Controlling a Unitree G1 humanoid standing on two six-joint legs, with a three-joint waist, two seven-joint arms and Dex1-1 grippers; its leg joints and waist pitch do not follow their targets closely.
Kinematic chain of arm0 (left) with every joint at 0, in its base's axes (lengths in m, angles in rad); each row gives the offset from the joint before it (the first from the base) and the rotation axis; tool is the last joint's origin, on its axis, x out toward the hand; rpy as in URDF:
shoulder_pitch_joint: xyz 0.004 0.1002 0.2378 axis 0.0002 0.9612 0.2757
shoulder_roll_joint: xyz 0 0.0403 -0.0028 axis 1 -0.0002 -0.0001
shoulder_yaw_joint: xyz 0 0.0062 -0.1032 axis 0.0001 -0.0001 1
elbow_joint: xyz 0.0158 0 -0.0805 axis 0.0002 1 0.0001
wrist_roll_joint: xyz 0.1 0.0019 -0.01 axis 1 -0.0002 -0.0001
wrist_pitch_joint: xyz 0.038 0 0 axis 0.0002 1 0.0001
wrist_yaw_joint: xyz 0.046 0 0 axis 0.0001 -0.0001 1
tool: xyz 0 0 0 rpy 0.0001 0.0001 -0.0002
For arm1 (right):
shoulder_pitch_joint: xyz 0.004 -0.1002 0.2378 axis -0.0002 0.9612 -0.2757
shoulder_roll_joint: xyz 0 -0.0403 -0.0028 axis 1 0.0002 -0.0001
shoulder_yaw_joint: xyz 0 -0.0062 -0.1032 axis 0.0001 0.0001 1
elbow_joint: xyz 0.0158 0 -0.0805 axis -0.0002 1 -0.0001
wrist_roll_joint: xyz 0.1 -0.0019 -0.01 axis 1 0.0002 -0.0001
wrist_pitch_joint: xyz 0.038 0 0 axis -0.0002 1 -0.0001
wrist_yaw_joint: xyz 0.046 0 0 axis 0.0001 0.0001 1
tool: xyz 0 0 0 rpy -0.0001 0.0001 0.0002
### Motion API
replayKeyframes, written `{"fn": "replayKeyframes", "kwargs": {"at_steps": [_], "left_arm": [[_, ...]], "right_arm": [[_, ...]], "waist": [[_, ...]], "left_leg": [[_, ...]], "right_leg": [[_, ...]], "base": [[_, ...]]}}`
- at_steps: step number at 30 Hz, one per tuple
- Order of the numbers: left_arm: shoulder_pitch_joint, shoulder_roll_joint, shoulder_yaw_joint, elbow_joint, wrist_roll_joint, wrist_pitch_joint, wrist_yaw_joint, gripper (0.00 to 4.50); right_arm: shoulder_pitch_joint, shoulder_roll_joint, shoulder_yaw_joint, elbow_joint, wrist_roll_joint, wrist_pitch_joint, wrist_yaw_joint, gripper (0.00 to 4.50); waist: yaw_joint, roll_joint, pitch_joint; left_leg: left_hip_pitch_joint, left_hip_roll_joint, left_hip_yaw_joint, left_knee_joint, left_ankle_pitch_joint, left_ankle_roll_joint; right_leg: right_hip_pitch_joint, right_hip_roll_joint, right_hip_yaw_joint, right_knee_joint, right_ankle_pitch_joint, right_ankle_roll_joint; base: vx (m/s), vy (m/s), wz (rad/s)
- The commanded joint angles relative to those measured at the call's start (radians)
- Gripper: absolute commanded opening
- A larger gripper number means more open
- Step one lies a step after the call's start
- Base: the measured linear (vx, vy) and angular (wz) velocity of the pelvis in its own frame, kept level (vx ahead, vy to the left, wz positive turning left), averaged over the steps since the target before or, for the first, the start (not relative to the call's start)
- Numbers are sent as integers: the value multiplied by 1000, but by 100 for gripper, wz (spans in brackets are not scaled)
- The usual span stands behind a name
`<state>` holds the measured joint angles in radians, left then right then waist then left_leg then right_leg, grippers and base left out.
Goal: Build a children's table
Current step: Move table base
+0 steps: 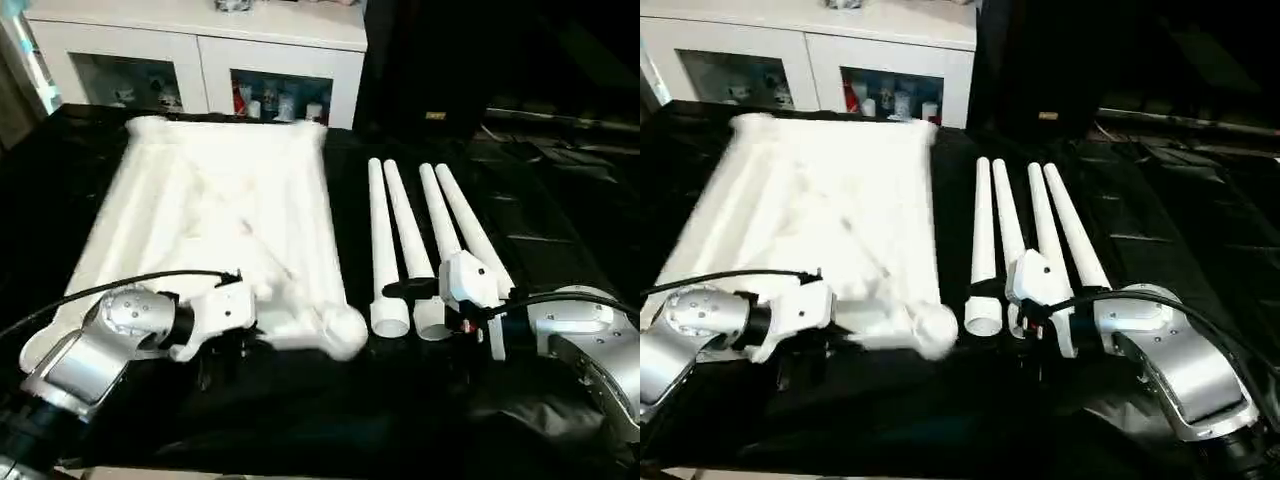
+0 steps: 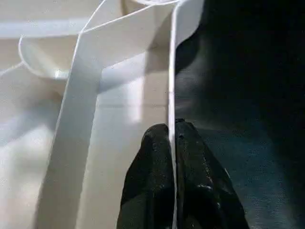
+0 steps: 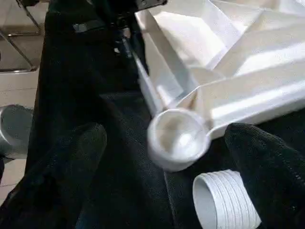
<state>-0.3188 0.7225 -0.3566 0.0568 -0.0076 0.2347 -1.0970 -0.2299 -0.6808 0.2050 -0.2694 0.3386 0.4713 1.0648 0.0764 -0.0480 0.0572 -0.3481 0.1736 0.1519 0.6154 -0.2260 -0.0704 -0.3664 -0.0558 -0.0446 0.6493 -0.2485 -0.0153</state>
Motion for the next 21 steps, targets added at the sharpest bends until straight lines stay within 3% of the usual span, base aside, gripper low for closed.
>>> {"fn": "replayKeyframes", "kwargs": {"at_steps": [1, 17, 19, 20, 21], "left_arm": [[-9, 14, 44, 26, 44, -5, 57, 3], [7, 19, 76, 43, 11, -80, 51, 3], [14, 26, 77, 32, 9, -81, 46, 3], [12, 29, 82, 24, 7, -34, 53, 3], [10, 35, 88, 17, 4, 7, 56, 48]], "right_arm": [[-17, -3, -5, 7, -16, -8, -6, 450], [-34, -2, -6, 26, -25, -21, -14, 450], [-34, -2, -8, 26, -25, -21, -14, 450], [-34, -2, -9, 25, -25, -20, -14, 450], [-34, -1, -11, 23, -22, -18, -14, 450]], "waist": [[7, 6, -59], [17, 7, -59], [17, 8, -61], [16, 7, -61], [15, 7, -61]], "left_leg": [[-1, 56, -14, -75, -24, 52], [1, 57, -12, -76, -27, 48], [2, 57, -13, -74, -14, 51], [1, 56, -12, -74, -6, 55], [2, 56, -12, -74, -3, 56]], "right_leg": [[45, -88, 52, -66, 53, -239], [42, -89, 53, -64, 65, -238], [42, -88, 53, -61, 89, -240], [42, -87, 52, -60, 105, -242], [42, -87, 52, -59, 111, -246]], "base": [[0, 0, 0], [0, 0, 0], [0, 0, 0], [0, 0, 0], [0, 0, 0]]}}
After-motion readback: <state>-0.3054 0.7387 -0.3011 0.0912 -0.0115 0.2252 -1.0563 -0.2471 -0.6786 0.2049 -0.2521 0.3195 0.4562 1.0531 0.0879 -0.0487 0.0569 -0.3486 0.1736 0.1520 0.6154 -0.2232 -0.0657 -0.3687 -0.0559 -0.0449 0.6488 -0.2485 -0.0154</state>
